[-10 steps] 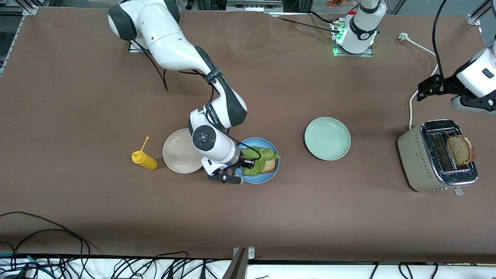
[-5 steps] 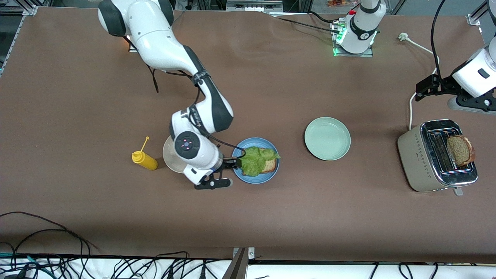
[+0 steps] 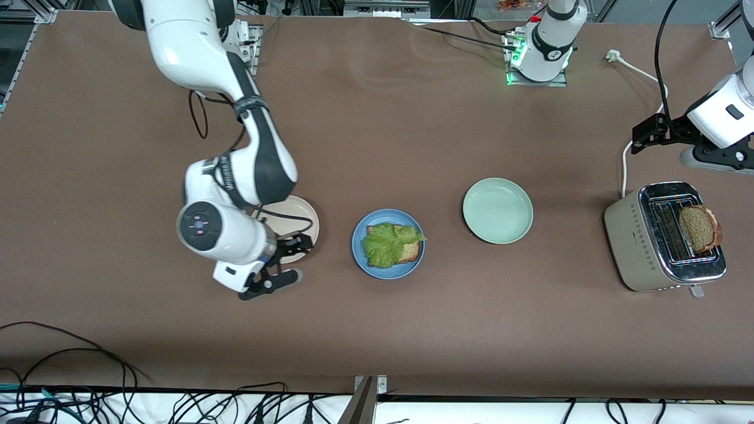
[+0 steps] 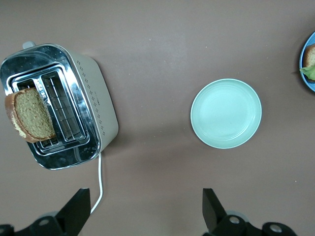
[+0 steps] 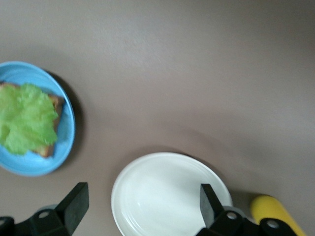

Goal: Make sandwich in blue plate with both arms
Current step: 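Move the right gripper back toward the yellow mustard bottle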

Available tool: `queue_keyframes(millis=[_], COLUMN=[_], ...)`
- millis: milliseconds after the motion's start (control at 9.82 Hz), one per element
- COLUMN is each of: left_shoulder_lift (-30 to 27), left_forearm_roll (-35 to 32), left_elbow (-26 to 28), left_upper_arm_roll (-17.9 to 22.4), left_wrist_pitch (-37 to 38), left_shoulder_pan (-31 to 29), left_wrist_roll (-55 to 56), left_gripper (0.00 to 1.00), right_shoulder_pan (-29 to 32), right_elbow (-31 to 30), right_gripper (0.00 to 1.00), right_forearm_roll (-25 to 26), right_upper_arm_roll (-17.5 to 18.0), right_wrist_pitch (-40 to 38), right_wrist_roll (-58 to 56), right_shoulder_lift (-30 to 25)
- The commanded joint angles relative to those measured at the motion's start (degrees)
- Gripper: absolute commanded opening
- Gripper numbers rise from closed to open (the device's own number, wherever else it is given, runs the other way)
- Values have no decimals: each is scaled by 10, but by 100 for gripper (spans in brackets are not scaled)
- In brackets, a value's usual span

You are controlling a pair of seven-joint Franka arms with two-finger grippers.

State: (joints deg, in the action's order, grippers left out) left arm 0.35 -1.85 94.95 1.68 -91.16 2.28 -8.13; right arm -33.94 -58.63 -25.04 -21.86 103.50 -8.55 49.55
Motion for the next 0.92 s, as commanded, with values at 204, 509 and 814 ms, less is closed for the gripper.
queue_keyframes(millis=[204, 509, 814], left_shoulder_lift=[-4, -3, -3], left_forearm_roll=[-12, -12, -12], left_elbow=[3, 3, 2], left_upper_arm_roll=[1, 1, 1], left_wrist_pitch=[-6, -6, -7], left_shoulder_pan=[3, 3, 3], left_wrist_roll=[-3, -3, -3], left_gripper=[100, 100, 100], right_shoulder_pan=[39, 105, 152], right_elbow=[-118, -154, -170], right_gripper=[100, 100, 100], right_forearm_roll=[21, 22, 14], right_upper_arm_roll=[9, 27, 29], right_wrist_pitch=[-57, -74, -80], right_wrist_roll=[-218, -394, -543], right_shoulder_lift=[-128, -167, -175])
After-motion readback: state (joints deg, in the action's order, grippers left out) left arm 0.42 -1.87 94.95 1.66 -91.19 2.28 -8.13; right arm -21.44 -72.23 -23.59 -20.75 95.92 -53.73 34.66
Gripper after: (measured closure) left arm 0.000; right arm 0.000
